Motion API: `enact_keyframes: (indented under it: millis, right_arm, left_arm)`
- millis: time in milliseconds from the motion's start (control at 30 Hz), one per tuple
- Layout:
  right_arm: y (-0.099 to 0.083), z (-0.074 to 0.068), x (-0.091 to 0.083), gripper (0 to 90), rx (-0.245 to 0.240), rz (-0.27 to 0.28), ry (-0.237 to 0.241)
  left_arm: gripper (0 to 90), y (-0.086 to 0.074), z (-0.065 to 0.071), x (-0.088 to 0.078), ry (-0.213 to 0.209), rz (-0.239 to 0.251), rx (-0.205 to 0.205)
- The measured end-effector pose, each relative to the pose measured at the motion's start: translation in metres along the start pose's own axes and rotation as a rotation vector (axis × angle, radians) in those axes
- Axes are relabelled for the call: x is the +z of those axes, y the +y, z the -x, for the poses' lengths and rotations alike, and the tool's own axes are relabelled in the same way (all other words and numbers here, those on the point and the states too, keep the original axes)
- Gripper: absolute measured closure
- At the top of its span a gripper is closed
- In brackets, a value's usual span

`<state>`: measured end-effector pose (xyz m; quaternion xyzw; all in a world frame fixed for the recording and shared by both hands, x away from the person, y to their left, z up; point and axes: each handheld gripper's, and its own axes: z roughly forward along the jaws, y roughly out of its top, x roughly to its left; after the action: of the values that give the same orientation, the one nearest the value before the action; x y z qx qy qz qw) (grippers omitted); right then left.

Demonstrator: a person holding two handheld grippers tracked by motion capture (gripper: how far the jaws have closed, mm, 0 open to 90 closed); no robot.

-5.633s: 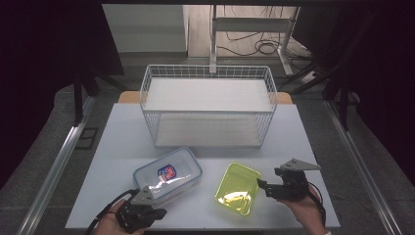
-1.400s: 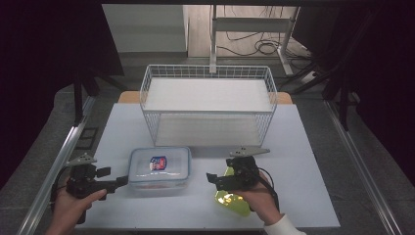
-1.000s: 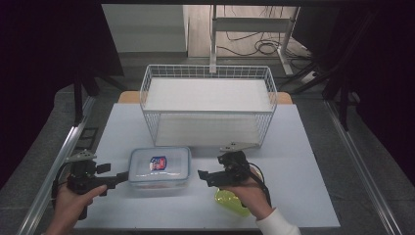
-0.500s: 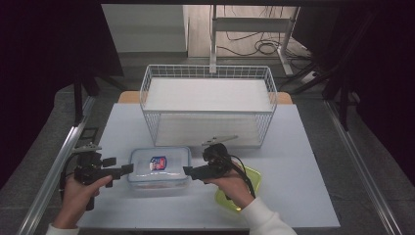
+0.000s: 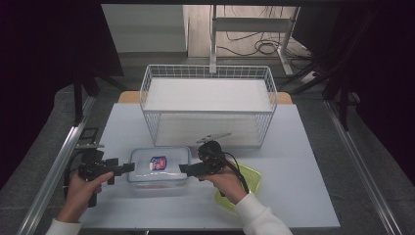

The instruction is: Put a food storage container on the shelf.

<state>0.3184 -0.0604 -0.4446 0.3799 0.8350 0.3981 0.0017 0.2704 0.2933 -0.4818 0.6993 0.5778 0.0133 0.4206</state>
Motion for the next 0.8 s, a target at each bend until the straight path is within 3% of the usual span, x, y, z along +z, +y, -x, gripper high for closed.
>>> enact_keyframes:
  millis: [133,200,333,633,800]
  right_arm:
    - [0.001,0.002,0.002,15.4,-0.002,-0.002,-0.001]
    - [0.0,0.002,0.002,15.4,-0.001,0.002,-0.001]
    - [-0.002,0.001,0.003,15.4,0.0,0.004,0.0]
    - [-0.001,0.001,0.005,15.4,-0.003,-0.004,-0.005]
    - [-0.001,0.001,0.005,15.4,-0.004,0.001,-0.004]
  left_arm:
    - [11.5,-0.003,-0.009,0.01,-0.035,-0.03,-0.042]
    - [11.1,-0.004,-0.01,0.016,-0.031,-0.04,-0.049]
    - [10.5,-0.004,-0.012,0.025,-0.063,-0.061,-0.072]
    - [10.7,-0.006,-0.013,0.036,-0.111,-0.095,-0.088]
    - [13.1,-0.008,-0.016,0.041,-0.175,-0.101,-0.12]
